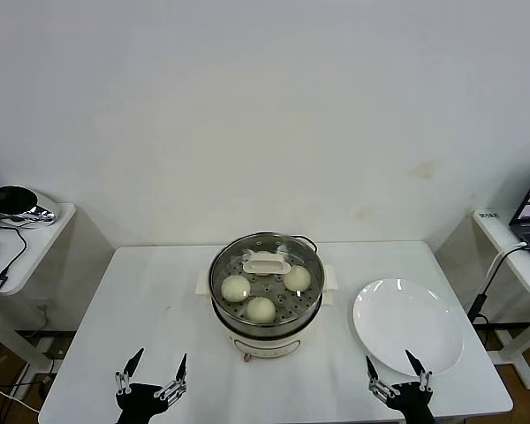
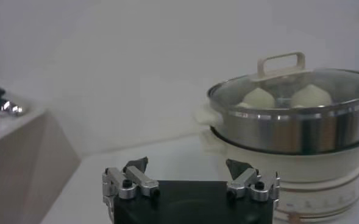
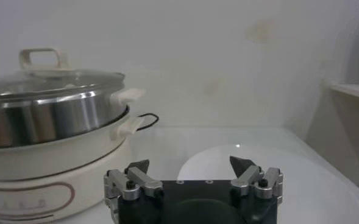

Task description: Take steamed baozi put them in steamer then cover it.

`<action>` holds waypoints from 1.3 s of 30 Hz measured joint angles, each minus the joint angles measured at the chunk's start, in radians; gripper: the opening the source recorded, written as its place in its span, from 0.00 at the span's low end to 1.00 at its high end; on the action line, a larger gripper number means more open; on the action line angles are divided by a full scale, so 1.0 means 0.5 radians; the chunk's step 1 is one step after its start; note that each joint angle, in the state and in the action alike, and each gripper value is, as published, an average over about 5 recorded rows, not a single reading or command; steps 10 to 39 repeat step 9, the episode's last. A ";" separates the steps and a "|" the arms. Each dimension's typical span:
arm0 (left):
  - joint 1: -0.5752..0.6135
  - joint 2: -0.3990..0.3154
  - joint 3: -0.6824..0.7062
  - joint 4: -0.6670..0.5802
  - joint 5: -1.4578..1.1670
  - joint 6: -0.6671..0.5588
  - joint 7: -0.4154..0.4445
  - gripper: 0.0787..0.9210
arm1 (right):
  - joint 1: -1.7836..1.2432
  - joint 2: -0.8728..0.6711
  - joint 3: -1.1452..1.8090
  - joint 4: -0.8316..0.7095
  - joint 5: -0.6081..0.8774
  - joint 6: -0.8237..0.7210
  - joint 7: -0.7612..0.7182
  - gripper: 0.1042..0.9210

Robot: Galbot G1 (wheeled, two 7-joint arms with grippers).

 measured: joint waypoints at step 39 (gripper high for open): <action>0.057 0.012 -0.019 -0.051 -0.065 -0.009 -0.007 0.88 | -0.009 0.031 -0.003 0.038 -0.058 -0.038 -0.038 0.88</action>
